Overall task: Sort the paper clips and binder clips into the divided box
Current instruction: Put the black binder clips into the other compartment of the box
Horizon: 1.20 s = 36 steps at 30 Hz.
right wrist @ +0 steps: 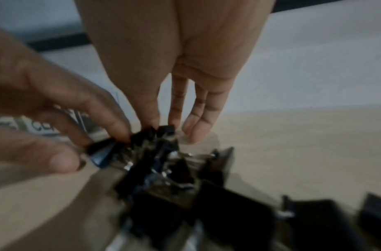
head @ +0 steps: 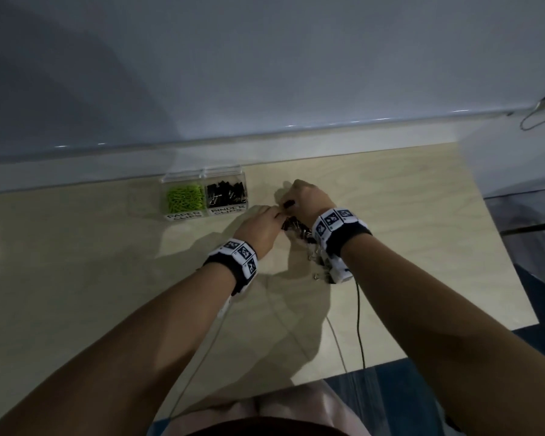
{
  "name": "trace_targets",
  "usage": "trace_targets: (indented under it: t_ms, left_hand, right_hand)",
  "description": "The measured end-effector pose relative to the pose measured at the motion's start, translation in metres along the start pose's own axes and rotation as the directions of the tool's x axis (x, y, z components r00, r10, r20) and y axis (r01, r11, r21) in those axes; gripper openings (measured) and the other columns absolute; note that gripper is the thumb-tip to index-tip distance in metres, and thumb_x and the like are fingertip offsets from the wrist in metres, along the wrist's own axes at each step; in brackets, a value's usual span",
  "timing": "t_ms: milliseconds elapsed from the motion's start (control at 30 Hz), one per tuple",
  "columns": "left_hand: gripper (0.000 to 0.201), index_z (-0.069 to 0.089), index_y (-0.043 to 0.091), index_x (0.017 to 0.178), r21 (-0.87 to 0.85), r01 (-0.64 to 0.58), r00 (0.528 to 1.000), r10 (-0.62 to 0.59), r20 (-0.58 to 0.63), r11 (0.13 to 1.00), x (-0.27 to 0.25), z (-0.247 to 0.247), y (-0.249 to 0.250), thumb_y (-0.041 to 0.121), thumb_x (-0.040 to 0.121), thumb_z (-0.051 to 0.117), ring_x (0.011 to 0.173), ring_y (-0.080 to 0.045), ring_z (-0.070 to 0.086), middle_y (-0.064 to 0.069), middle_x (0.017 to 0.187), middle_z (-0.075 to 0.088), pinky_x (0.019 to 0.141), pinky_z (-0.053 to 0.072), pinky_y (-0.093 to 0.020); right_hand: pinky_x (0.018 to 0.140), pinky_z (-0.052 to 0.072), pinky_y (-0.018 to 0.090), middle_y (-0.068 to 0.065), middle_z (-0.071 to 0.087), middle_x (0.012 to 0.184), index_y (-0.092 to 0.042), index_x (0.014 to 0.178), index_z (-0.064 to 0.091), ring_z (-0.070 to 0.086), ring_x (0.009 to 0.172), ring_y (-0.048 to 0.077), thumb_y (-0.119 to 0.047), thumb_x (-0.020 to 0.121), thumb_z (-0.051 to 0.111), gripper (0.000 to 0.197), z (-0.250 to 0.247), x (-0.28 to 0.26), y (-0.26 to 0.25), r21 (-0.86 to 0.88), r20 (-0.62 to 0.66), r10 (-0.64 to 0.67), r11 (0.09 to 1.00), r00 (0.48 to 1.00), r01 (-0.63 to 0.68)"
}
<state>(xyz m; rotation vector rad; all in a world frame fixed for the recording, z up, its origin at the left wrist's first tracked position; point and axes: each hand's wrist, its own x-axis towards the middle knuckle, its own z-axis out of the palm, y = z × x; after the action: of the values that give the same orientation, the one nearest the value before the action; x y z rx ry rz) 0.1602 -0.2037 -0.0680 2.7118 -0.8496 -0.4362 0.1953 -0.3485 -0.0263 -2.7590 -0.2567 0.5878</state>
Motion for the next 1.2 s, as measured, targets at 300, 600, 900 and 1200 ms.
trace_targets:
  t_ms: [300, 600, 900, 1200]
  left_hand:
    - [0.029, 0.056, 0.005, 0.112, -0.317, 0.045, 0.973, -0.114, -0.203, 0.947, -0.005, -0.011, 0.004, 0.013, 0.085, 0.055, 0.102, -0.027, 0.050, -0.013, 0.109, 0.053, 0.079, 0.045, -0.031]
    - [0.031, 0.059, 0.010, 0.119, -0.238, 0.060, 0.984, -0.097, -0.150, 0.969, -0.015, 0.004, 0.022, 0.020, 0.091, 0.051, 0.098, -0.027, 0.048, -0.011, 0.103, 0.052, 0.081, 0.048, -0.039]
    - [0.024, 0.058, 0.009, 0.112, -0.173, 0.147, 0.985, -0.160, -0.067, 0.974, -0.014, 0.001, 0.023, 0.014, 0.089, 0.052, 0.109, -0.031, 0.046, -0.012, 0.109, 0.055, 0.091, 0.044, -0.041]
    - [0.012, 0.059, 0.001, 0.093, -0.184, 0.110, 0.992, -0.118, -0.037, 0.977, -0.016, -0.001, 0.019, 0.005, 0.087, 0.049, 0.092, -0.033, 0.051, -0.016, 0.098, 0.054, 0.079, 0.046, -0.043]
  right_hand:
    - [0.073, 0.054, 0.035, 0.007, 0.063, 0.083, -0.011, 0.076, 0.067, 0.060, 0.074, 0.023, -0.008, 0.072, 0.066, 0.005, -0.005, -0.007, 0.029, 0.345, -0.233, 0.115, 0.938, 0.966, -0.029]
    - [0.084, 0.050, 0.034, 0.009, 0.061, 0.099, -0.012, 0.093, 0.073, 0.059, 0.089, 0.025, -0.015, 0.077, 0.066, 0.018, 0.013, -0.041, 0.032, 0.167, -0.042, -0.008, 0.986, 0.999, 0.014]
    - [0.064, 0.035, 0.025, 0.013, 0.055, 0.085, -0.006, 0.077, 0.066, 0.056, 0.077, 0.031, -0.005, 0.069, 0.065, 0.008, 0.029, -0.044, 0.013, 0.193, -0.094, 0.132, 0.975, 0.987, -0.112]
    - [0.061, 0.040, 0.027, 0.004, 0.052, 0.077, -0.008, 0.074, 0.064, 0.054, 0.070, 0.024, -0.011, 0.068, 0.071, 0.009, 0.034, -0.056, 0.016, 0.216, -0.104, 0.140, 0.970, 0.985, -0.115]
